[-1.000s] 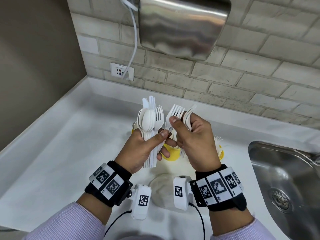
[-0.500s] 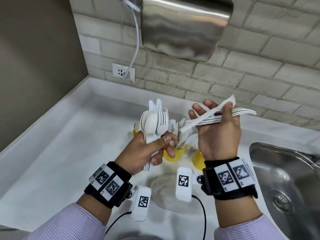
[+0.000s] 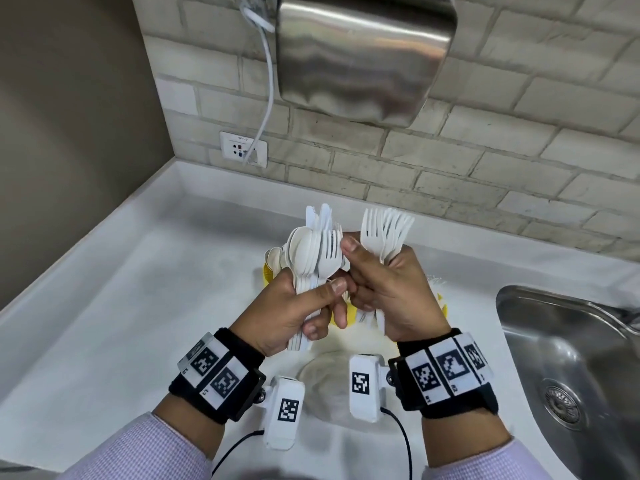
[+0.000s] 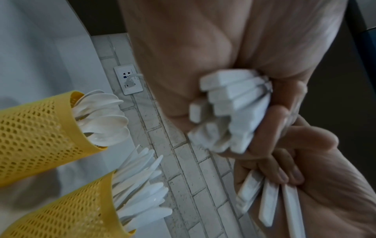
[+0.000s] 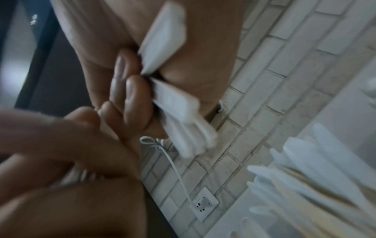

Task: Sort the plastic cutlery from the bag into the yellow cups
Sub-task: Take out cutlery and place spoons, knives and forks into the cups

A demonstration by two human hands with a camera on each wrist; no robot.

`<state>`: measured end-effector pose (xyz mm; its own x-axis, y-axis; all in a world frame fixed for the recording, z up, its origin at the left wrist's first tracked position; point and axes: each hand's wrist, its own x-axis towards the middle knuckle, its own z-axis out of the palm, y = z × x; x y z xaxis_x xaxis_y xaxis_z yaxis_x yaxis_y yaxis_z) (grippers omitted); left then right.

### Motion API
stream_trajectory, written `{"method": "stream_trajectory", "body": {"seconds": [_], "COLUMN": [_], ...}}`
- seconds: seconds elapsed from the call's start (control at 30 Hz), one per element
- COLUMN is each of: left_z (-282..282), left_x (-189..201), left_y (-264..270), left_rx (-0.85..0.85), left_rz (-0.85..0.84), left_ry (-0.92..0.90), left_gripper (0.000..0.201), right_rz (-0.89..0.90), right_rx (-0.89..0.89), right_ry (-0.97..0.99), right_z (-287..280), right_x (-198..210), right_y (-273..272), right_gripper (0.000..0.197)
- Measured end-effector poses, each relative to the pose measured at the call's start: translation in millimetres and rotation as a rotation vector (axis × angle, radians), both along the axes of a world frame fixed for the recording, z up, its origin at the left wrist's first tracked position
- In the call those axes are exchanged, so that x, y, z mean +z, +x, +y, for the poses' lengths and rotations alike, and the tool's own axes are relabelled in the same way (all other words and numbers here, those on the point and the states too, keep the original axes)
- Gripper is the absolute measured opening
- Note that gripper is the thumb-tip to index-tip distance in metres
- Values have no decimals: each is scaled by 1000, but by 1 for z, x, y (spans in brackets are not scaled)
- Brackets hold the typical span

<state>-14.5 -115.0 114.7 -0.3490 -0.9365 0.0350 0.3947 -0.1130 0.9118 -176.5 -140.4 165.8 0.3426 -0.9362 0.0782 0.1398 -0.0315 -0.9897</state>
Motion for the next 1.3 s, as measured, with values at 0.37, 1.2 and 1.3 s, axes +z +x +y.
{"method": "stream_trajectory", "body": {"seconds": [0.37, 1.2, 1.3], "left_z": [2, 5, 4], "left_x": [-1, 2, 4], "left_y": [-2, -8, -10], "left_rx": [24, 204, 237], "left_rz": [-50, -49, -24], "left_ry": [-51, 5, 8], "left_gripper": [21, 17, 14], "right_rz": [-273, -213, -168], "right_rx": [-82, -528, -486], "right_ry": [23, -523, -400], "right_z": [1, 4, 10], "right_x": [10, 41, 31], "right_y": [0, 0, 5], "right_gripper": [30, 14, 23]}}
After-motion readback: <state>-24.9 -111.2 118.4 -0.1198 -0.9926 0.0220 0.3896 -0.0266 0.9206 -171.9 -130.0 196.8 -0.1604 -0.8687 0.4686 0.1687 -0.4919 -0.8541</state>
